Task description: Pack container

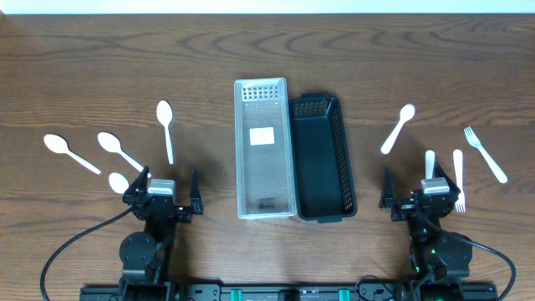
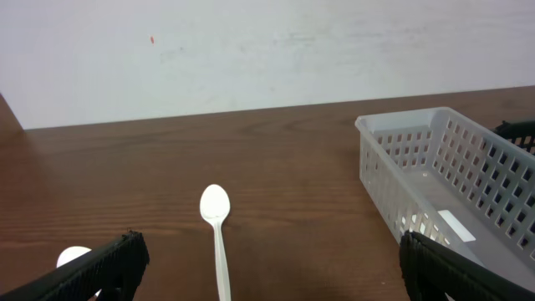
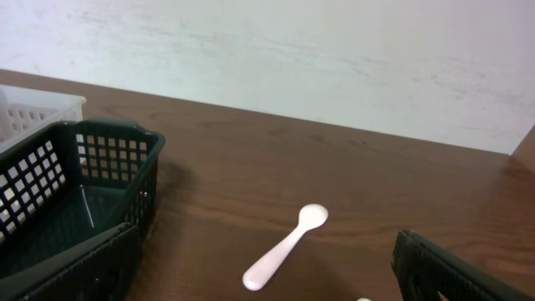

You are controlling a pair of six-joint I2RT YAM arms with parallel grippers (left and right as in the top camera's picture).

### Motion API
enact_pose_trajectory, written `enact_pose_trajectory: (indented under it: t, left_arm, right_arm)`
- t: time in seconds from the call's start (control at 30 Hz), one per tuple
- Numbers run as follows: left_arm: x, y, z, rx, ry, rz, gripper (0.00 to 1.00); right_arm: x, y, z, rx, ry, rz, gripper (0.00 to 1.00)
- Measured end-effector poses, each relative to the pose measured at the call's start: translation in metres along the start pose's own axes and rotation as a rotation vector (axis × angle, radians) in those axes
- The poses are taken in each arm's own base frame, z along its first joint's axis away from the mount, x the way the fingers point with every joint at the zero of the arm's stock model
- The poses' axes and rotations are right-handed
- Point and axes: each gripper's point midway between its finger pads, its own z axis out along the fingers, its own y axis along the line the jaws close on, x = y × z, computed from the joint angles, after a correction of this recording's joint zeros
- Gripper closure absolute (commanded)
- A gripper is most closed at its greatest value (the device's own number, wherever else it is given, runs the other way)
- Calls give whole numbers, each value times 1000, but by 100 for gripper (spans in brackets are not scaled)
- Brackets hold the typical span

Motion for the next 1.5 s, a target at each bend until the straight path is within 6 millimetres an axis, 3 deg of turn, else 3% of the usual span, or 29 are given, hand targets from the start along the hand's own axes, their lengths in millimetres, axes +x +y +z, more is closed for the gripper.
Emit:
enact_pose_trajectory:
  t: [0.8,1.0,1.1,1.23,1.33,1.5]
  left_arm:
    - [-1,0,0,0,-4,-2,2]
    - [-4,-2,-1,12,-2,-206,2]
    - [-18,-4,-4,31,2,-296,2]
    - [-68,-4,-11,42,34,-346,2]
    - [-94,-3,-9,32,162,-343,2]
    - [-107,-2,1,-1,479,-338,2]
  right_arm:
    - [0,0,0,-1,-1,3,1]
    - [-7,-1,0,1,-28,116,1]
    - [-12,-1,-1,0,-28,173,1]
    - [-39,-3,-3,-1,11,216,1]
    - [-51,-3,0,-7,135,234,1]
    - [-67,-2,8,-14,413,257,1]
